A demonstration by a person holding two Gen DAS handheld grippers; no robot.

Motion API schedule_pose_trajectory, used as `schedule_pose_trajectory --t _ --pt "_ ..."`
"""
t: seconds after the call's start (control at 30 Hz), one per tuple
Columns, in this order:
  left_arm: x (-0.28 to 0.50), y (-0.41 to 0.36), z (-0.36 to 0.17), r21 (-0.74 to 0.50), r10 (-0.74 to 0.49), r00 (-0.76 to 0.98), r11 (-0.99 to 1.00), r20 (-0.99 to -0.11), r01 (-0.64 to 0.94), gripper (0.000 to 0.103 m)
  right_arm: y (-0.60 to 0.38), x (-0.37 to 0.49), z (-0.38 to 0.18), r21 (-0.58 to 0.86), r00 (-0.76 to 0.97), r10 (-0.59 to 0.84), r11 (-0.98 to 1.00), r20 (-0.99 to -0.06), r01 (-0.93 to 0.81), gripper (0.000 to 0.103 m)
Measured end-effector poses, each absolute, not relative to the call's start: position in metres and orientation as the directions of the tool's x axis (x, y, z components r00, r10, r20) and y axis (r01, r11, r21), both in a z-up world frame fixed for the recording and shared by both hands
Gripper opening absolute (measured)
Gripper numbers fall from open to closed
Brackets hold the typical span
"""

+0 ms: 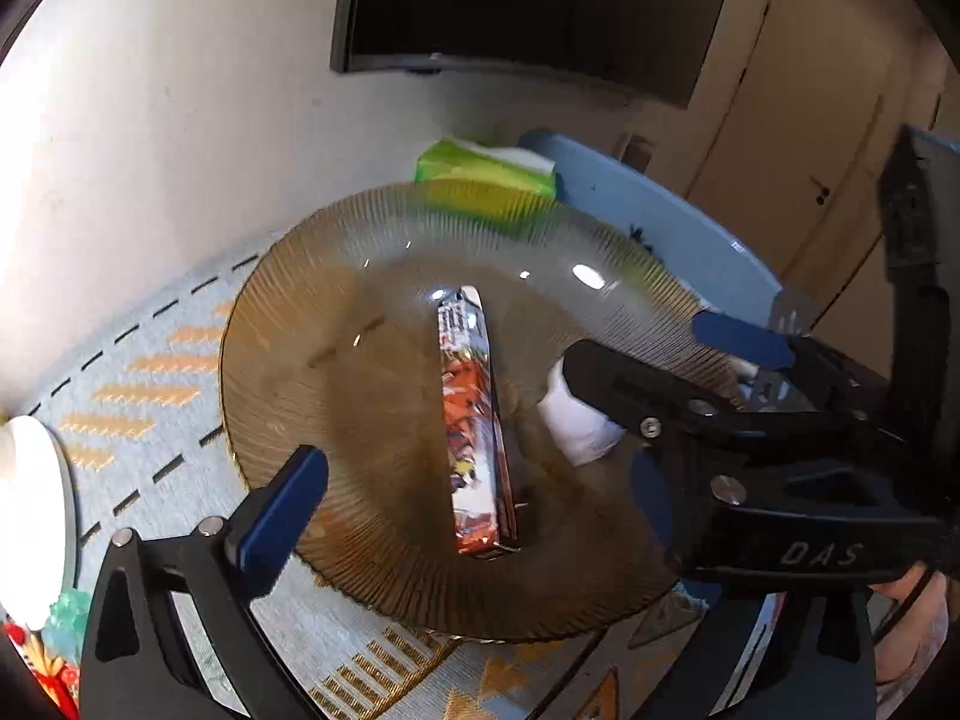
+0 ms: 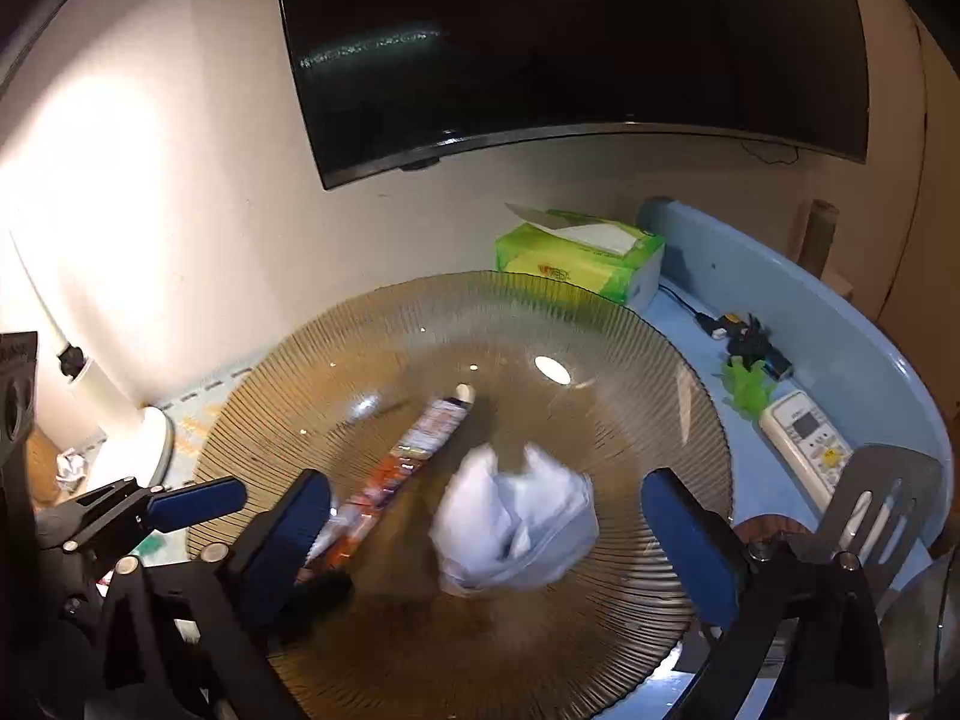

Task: Organize objects
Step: 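Carry both items to the amber glass bowl and open both tools to drop them, then return both tools to the pile and aim the left tool at the dark red box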

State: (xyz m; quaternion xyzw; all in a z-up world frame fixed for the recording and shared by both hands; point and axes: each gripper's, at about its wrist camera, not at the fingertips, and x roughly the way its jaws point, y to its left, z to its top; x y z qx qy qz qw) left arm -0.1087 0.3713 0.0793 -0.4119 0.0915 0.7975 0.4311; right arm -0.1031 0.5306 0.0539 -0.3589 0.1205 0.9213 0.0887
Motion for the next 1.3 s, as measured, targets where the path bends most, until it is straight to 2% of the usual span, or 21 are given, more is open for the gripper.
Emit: schedule_pose_trajectory --t 0.23,0.43,0.63,0.7,0.77,0.9,1.0,1.1,1.3 --pt "-0.091 0.329 0.124 -0.224 0.648 -0.363 -0.642 -0.669 -0.733 0.103 0.518 -0.085 0.092 0.259 -0.803 0.044 -0.935 -0.594 -0.243 0.103" --pt "-0.052 0.22 0.165 -0.175 0.586 -0.544 -0.76 -0.6 -0.626 0.103 0.46 -0.046 0.121 0.33 -0.852 -0.093 -0.939 -0.515 -0.097 0.103" --pt "-0.027 0.069 0.142 -0.146 0.344 -0.697 -0.933 -0.629 -0.329 0.103 0.337 -0.023 0.072 0.263 -0.734 -0.284 -0.953 -0.617 0.148 0.103" --pt "-0.02 0.029 0.124 -0.114 0.238 -0.706 -0.969 -0.667 -0.218 0.103 0.3 -0.016 0.045 0.243 -0.686 -0.316 -0.948 -0.656 0.204 0.103" --pt "-0.012 0.001 0.103 -0.119 0.21 -0.685 -0.977 -0.697 -0.178 0.103 0.27 -0.013 0.018 0.233 -0.627 -0.343 -0.939 -0.7 0.253 0.103" --pt "-0.009 -0.026 0.054 -0.196 0.231 -0.606 -0.973 -0.761 -0.125 0.103 0.23 -0.008 -0.022 0.208 -0.52 -0.36 -0.922 -0.775 0.328 0.103" --pt "-0.007 -0.021 0.026 -0.227 0.261 -0.564 -0.965 -0.784 -0.131 0.103 0.202 -0.01 -0.039 0.103 -0.492 -0.307 -0.911 -0.815 0.399 0.103" --pt "-0.011 -0.005 0.01 -0.182 0.231 -0.553 -0.973 -0.8 -0.143 0.103 0.185 -0.024 -0.044 0.01 -0.505 -0.251 -0.902 -0.825 0.432 0.103" --pt "-0.018 0.002 -0.003 -0.09 0.119 -0.565 -0.993 -0.817 -0.078 0.103 0.181 -0.043 -0.047 -0.005 -0.54 -0.238 -0.912 -0.807 0.409 0.103"
